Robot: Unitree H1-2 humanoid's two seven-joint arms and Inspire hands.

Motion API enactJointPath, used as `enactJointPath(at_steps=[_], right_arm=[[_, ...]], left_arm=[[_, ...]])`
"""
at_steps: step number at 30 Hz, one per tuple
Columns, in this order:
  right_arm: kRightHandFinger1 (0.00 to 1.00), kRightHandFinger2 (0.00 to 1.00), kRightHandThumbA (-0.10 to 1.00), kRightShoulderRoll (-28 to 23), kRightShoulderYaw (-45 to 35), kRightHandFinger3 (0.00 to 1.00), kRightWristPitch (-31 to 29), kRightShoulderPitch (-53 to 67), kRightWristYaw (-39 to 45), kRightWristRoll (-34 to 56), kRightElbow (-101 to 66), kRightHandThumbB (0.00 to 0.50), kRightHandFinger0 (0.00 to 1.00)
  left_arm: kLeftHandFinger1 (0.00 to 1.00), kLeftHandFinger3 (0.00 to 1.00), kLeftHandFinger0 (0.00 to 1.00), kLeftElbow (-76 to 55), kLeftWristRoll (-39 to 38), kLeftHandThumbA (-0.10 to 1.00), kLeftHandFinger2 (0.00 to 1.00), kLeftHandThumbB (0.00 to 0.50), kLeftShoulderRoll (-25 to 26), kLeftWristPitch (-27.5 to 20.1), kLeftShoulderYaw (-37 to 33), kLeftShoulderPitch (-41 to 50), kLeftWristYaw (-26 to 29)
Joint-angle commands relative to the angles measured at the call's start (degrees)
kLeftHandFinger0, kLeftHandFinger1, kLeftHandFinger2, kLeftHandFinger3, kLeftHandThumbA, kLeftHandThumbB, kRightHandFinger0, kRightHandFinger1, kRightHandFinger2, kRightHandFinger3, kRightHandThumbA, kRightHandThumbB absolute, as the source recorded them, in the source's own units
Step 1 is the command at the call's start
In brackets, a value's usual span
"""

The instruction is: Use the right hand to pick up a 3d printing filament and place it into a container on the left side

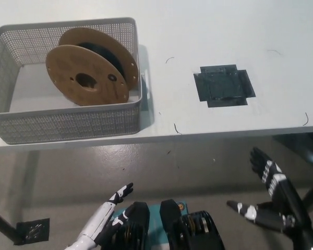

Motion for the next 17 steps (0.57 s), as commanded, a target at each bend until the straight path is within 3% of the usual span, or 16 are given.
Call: enactJointPath(at_steps=[1,5,8,13,15,17], right_arm=[[1.00,1.00,1.00,3.5,4.6,1.00,-28.0,7.6,-3.2,2.8,-11.6,0.218,1.00],[1.00,1.00,1.00,4.0,6.0,1.00,-28.3,5.9,-4.1,-1.2,-1.3,0.241,1.00],[1.00,1.00,1.00,4.2,6.7,1.00,-28.3,2.9,-6.9,-5.4,5.8,0.211,1.00],[1.00,1.00,1.00,3.9,7.3,1.00,-28.3,-1.7,-9.0,-7.1,18.0,0.206,1.00],[1.00,1.00,1.00,4.5,7.1,1.00,-26.7,-2.8,-8.9,-6.8,20.6,0.245,1.00],[1.00,1.00,1.00,4.6,7.3,1.00,-26.1,-3.4,-8.8,-6.4,21.6,0.231,1.00]], left_arm=[[1.00,1.00,1.00,-1.4,-2.5,1.00,1.00,0.258,-0.8,-5.3,1.8,-0.7,3.9],[1.00,1.00,1.00,-1.5,-2.2,1.00,1.00,0.250,-0.9,-5.3,1.8,-0.5,4.4],[1.00,1.00,1.00,-1.7,-2.4,1.00,1.00,0.245,-1.1,-5.3,1.5,0.0,4.4],[1.00,1.00,1.00,-2.1,-2.7,1.00,1.00,0.244,-1.3,-5.3,1.0,0.7,4.1],[1.00,1.00,1.00,-2.1,-2.7,1.00,1.00,0.243,-1.2,-5.3,1.0,0.5,4.4],[1.00,1.00,1.00,-2.1,-2.6,1.00,1.00,0.241,-0.9,-5.3,1.0,0.3,4.6]])
